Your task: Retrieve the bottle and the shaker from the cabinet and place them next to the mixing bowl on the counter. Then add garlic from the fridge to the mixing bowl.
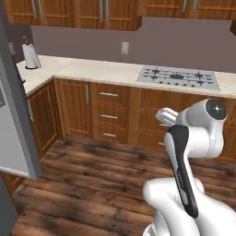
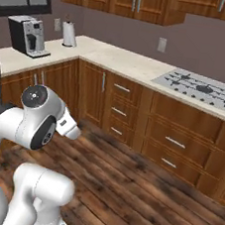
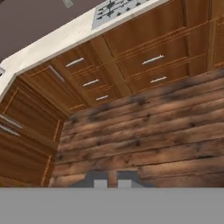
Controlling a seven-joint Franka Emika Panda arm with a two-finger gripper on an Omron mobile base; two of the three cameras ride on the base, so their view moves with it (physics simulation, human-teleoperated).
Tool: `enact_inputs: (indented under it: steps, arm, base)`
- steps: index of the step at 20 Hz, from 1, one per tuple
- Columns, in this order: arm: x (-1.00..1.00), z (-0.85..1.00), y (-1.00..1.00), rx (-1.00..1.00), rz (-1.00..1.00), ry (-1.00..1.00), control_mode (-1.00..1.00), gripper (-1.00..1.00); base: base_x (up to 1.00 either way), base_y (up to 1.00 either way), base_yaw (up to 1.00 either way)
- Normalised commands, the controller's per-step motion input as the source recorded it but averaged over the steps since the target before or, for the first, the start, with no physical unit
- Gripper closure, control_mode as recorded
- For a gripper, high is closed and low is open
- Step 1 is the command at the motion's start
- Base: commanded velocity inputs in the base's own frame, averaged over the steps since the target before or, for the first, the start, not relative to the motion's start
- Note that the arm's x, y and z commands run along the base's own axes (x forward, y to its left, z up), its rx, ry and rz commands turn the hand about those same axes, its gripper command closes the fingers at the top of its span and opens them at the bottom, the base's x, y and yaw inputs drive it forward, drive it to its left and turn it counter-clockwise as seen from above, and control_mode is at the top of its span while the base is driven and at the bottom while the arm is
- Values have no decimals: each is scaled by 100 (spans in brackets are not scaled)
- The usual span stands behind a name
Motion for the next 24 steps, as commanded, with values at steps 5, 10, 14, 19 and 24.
enact_inputs:
  steps: [5,10,14,19,24]
  arm:
    - [0,0,0,0,0,0,100,100]
    - [0,0,0,0,0,0,100,100]
    - [0,0,0,0,0,0,100,100]
    - [0,0,0,0,0,0,100,100]
    - [0,0,0,0,0,0,100,100]
  base:
    - [0,0,-39]
    - [2,0,-38]
    - [14,0,-36]
    - [22,0,-36]
    - [31,0,-35]
